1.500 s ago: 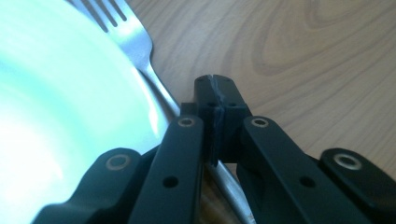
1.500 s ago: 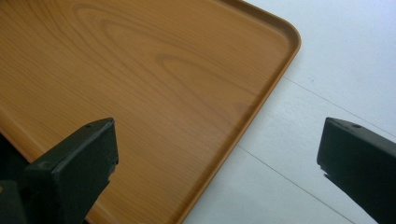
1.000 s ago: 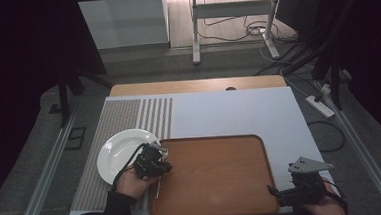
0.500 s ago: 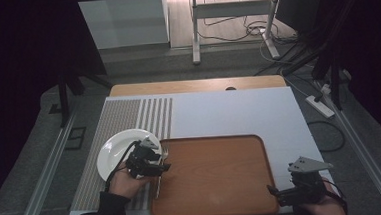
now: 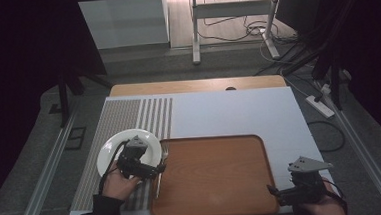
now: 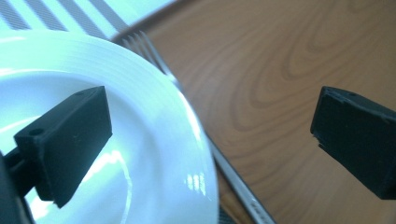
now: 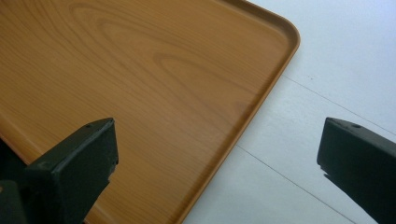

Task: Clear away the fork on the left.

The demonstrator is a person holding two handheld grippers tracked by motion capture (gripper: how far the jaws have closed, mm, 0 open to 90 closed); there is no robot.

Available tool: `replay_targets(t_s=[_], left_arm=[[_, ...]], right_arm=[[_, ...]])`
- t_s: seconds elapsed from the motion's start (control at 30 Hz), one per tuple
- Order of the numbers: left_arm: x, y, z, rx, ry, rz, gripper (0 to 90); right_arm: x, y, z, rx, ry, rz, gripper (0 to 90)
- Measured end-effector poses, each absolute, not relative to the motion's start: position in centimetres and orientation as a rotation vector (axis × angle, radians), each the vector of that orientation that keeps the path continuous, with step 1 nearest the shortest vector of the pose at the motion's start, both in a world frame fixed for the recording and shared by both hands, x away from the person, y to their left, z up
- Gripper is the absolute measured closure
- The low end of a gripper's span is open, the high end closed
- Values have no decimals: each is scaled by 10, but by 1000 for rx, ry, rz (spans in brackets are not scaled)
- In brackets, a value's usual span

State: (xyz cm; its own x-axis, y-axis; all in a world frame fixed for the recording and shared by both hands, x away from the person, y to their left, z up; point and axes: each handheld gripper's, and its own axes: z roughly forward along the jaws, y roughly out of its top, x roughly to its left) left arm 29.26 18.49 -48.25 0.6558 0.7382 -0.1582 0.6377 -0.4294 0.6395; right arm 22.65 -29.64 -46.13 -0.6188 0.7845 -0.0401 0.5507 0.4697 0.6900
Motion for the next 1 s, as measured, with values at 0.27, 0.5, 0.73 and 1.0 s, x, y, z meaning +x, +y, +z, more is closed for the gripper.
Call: replay_targets(t_s=[0.27,0.5,0.73,1.0], left_arm=[[283,197,-485,2142,1079,217,0],[271,212,-485,2091,1089,217,0],[258,224,-487,2072,1109,222,0],[245,236,-491,2069,1140,239,0]], right_arm=[[226,-297,-461,1125,2371,924,0],[226,-296,-461,1123,2371,921,0],[227,-295,-461,1122,2378,913,0],[225,-296,-461,1134,2367,920,0]])
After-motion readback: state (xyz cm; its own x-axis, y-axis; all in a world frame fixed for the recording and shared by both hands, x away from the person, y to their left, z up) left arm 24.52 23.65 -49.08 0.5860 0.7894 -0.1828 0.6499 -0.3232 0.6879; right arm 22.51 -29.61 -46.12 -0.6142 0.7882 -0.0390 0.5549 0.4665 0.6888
